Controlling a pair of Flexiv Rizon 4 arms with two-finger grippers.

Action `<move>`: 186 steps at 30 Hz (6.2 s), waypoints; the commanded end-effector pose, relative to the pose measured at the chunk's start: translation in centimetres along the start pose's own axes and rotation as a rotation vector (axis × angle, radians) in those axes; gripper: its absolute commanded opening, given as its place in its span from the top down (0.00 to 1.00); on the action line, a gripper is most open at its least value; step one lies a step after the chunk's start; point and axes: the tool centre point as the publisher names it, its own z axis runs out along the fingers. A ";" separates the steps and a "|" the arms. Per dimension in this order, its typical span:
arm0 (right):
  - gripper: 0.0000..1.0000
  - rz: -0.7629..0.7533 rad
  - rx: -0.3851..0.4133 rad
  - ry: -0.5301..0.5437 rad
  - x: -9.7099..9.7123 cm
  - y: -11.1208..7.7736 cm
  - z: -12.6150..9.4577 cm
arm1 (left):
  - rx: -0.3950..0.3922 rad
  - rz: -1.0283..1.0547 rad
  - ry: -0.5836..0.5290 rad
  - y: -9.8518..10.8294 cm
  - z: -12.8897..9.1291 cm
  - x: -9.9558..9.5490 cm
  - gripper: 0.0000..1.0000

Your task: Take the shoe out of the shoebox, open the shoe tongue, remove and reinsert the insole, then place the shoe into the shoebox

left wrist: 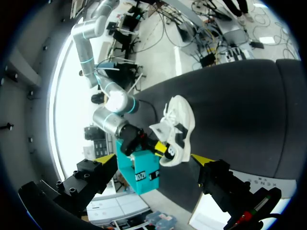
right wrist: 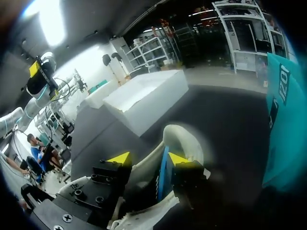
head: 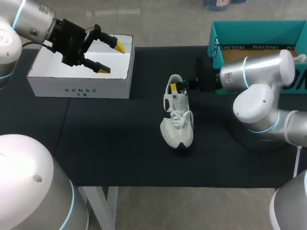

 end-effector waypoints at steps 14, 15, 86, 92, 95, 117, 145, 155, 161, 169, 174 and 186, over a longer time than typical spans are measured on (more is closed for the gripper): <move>1.00 0.043 0.070 -0.087 -0.5 0.0 0.1 | 0.000 0.001 0.004 0.0 -0.1 0.0 0.00; 1.00 0.039 0.079 -0.096 -0.6 -0.1 0.2 | 0.000 0.001 0.004 0.0 -0.1 0.0 0.00; 0.00 0.213 0.893 -0.779 1.4 4.1 -3.9 | 0.000 0.001 0.004 0.0 -0.1 0.0 0.00; 0.00 0.235 1.020 -0.933 1.6 4.3 -3.5 | 0.000 0.001 0.004 0.0 -0.1 0.0 0.00; 1.00 0.218 1.031 -0.995 1.8 4.3 -2.7 | 0.000 0.001 0.004 0.0 -0.1 0.0 0.00; 1.00 0.436 0.745 -0.997 -0.2 1.9 -2.3 | 0.000 0.001 0.004 0.0 -0.1 0.0 0.00; 1.00 0.519 0.758 -0.985 -0.8 1.5 -1.7 | 0.000 0.001 0.004 0.0 -0.1 0.0 0.00; 1.00 0.524 0.719 -1.031 -1.4 -0.9 -0.2 | 0.000 0.001 0.004 0.0 -0.1 0.0 0.00; 1.00 0.525 0.658 -1.031 -2.0 -1.9 0.7 | 0.000 0.001 0.004 0.0 -0.1 0.0 0.00; 1.00 0.533 0.652 -1.040 -3.3 -2.9 1.5 | 0.000 0.001 0.004 0.0 -0.1 0.0 0.00; 1.00 0.537 0.654 -1.036 -4.3 -4.0 2.4 | 0.000 0.001 0.004 0.0 -0.1 0.0 0.00; 1.00 0.567 0.707 -0.974 -3.8 -6.0 4.7 | 0.000 0.001 0.004 0.0 -0.1 0.0 0.00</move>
